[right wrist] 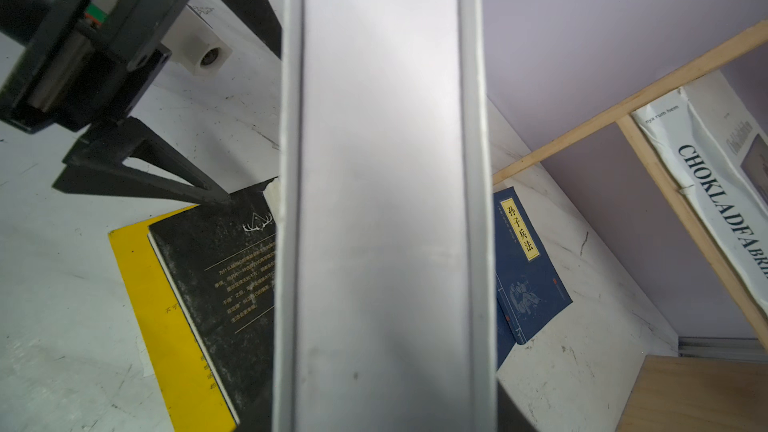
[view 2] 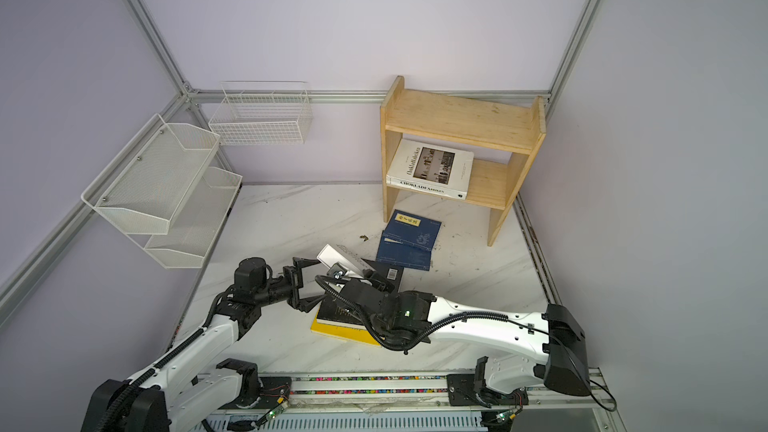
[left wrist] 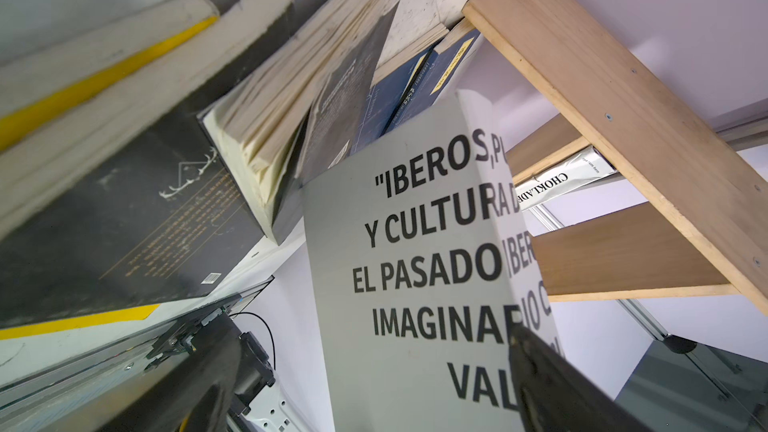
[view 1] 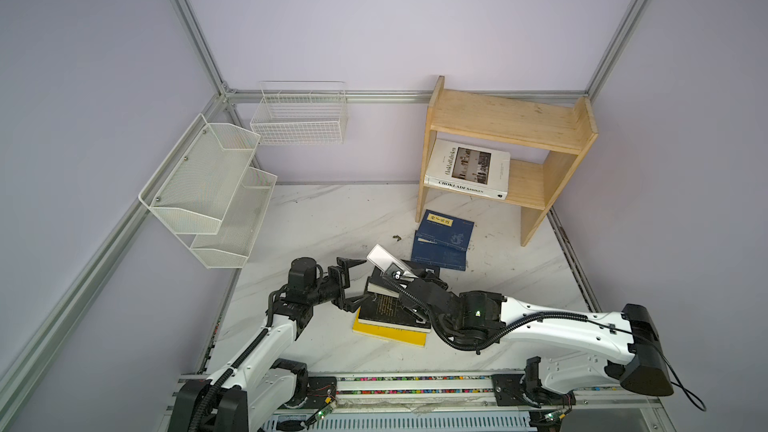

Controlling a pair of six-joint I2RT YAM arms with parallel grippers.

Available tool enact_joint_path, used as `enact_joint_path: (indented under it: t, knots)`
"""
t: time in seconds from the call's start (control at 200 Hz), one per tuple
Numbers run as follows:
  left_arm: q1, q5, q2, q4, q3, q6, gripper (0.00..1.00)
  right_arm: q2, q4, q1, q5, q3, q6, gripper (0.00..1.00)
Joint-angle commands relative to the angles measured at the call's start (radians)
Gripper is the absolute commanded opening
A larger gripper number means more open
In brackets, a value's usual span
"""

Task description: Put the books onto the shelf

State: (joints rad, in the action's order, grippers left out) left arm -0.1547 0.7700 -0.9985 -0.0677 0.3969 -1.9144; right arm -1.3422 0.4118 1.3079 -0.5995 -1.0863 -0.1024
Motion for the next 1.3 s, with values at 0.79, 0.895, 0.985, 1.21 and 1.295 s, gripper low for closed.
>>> enact_joint_path:
  t: [0.79,0.895,0.985,1.21,1.295]
  knots:
    - [0.047,0.414,-0.335,0.045,0.382,0.502,0.99,-0.145,0.053,0.134,-0.025,0.025,-0.062,0.47]
    - [0.033,0.409,-0.357,0.222,0.413,0.655,0.97,-0.155,0.033,0.139,-0.045,0.023,-0.084,0.48]
    - [0.032,0.409,-0.383,0.300,0.422,0.720,0.96,-0.169,0.023,0.143,-0.057,0.024,-0.098,0.50]
    - [0.024,0.416,-0.423,0.348,0.453,0.776,0.88,-0.184,-0.011,0.151,-0.080,0.023,-0.116,0.54]
    - [0.019,0.416,-0.455,0.357,0.470,0.785,0.84,-0.190,-0.014,0.152,-0.094,0.023,-0.113,0.55]
